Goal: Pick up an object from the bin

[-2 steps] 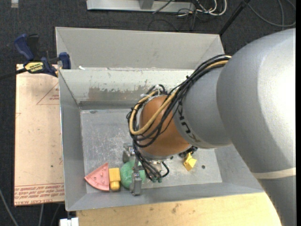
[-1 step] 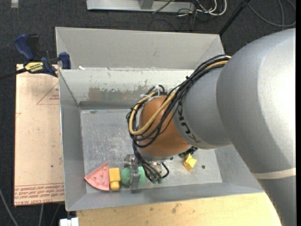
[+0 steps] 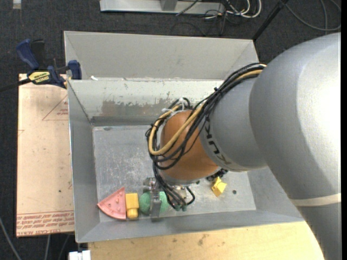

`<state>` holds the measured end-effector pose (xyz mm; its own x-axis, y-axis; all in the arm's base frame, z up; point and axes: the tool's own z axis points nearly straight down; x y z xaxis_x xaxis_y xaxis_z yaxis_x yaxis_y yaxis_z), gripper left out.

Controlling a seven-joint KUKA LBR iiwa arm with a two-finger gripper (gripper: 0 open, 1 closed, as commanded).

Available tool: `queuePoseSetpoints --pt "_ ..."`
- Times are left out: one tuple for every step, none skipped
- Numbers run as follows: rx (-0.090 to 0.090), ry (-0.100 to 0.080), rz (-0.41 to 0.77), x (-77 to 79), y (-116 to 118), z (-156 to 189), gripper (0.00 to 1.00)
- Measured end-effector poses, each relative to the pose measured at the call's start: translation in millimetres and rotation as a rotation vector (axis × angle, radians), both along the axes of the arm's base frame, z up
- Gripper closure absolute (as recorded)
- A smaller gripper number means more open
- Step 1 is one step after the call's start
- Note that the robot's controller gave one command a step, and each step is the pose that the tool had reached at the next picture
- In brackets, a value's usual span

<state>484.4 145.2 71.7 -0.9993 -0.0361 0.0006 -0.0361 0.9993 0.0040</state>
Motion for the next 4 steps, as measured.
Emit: queuePoseSetpoints --pt "0.000 0.000 0.000 0.0 0 0 1.00" --pt "0.000 0.000 0.000 0.0 0 0 1.00" --pt "-0.003 -0.002 0.006 14.4 -4 108 1.00" --pt "-0.003 -0.002 0.006 14.4 -4 108 1.00"
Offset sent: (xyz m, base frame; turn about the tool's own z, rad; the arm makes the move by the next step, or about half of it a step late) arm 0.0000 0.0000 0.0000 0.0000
